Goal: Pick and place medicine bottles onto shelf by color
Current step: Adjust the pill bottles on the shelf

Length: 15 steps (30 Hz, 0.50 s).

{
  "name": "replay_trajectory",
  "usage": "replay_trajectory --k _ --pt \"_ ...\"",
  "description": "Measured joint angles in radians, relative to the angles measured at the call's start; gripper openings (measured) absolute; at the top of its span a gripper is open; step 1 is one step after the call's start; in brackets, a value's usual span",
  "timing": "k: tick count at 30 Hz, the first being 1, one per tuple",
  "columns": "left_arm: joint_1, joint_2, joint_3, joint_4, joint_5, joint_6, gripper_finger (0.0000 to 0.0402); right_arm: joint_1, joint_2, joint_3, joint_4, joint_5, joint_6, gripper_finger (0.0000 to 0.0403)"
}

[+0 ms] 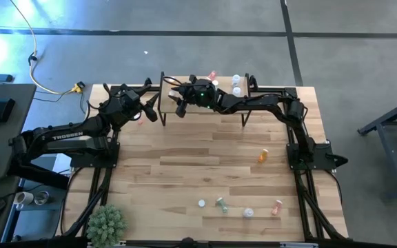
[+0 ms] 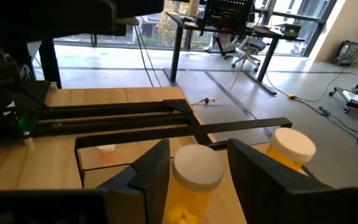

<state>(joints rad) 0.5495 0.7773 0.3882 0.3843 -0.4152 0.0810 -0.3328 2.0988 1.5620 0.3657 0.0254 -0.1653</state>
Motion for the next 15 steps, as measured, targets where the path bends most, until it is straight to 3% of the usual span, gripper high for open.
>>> replay_trajectory --k 15 --pt "0.0 0.0 0.0 -0.008 0.0 -0.002 0.0214 -0.007 -0.126 0.0 -0.107 -0.003 -0.084 0.0154"
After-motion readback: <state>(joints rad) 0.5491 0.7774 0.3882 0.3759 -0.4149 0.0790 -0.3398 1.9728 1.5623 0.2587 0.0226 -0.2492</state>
